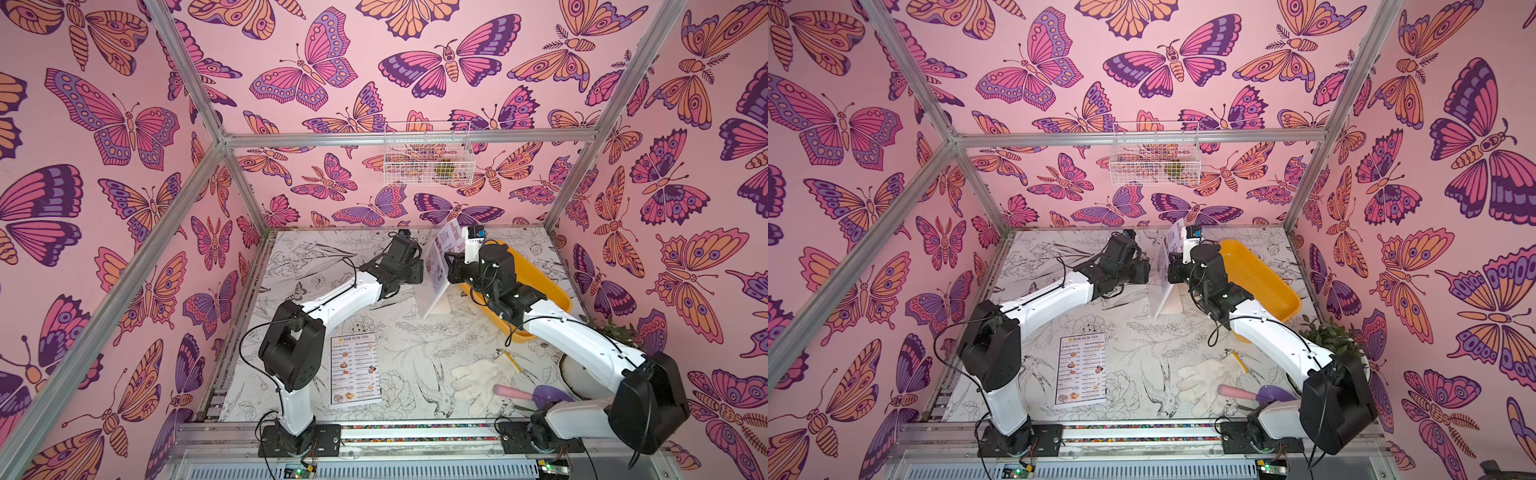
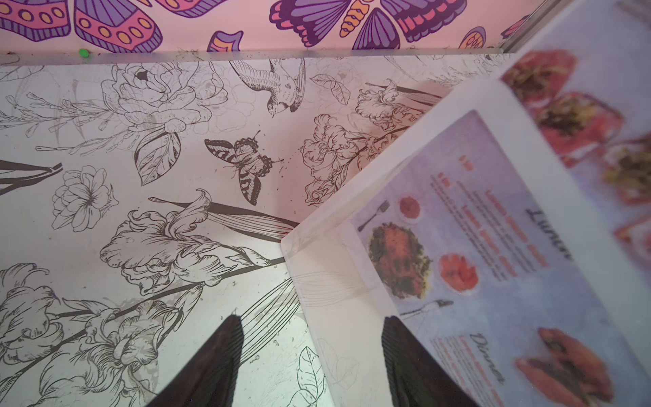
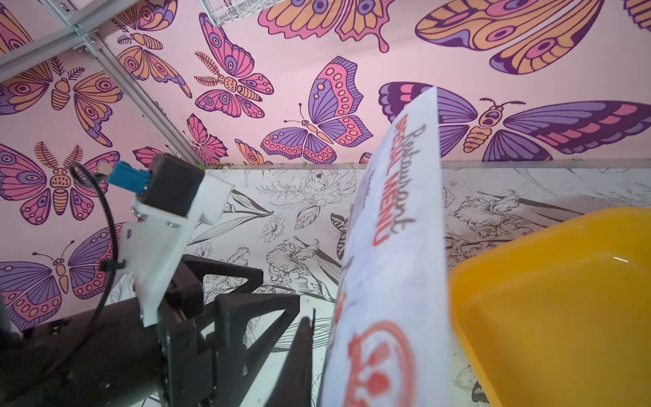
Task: Replace the menus in the menu holders
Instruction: Insert the menu into the menu holder.
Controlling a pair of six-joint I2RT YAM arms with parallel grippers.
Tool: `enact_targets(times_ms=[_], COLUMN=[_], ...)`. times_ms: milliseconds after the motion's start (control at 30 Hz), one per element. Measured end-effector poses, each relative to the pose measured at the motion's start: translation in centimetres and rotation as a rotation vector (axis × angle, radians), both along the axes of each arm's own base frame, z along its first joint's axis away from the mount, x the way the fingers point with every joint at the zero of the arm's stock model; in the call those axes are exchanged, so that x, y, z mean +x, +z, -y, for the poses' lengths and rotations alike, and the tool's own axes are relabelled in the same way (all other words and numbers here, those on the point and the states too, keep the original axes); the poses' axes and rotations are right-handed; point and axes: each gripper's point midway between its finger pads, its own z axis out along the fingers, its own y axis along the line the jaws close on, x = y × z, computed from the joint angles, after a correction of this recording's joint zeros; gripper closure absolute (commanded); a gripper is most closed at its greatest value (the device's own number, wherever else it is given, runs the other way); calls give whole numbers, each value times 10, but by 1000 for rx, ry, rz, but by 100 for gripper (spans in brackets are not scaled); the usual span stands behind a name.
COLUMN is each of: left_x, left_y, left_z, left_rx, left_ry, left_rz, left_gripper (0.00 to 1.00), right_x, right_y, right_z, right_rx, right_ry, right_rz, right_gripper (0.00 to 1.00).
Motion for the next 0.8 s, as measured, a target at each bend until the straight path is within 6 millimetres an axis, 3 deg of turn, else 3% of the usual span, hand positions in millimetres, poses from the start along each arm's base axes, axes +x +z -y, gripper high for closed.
enact_targets(times_ms=[167,333,667,800], left_x=[0,-1,-1,-1], left_y=[6,5,4,4], left_z=[0,-1,-1,-1], left_rx=[-9,-8,-7,-8], left_ry=[0,0,0,0], left_rz=[12,10,10,10], left_gripper=[35,35,35,35], right_x=[-2,-1,8,8], right_y=[-1,7,25,25], right_z=[3,16,29,30], right_rx=[-8,-10,17,27], right_ry=[-11,-40,-79,-84], right_rz=[-8,-5,17,12], right_gripper=[63,61,75,90])
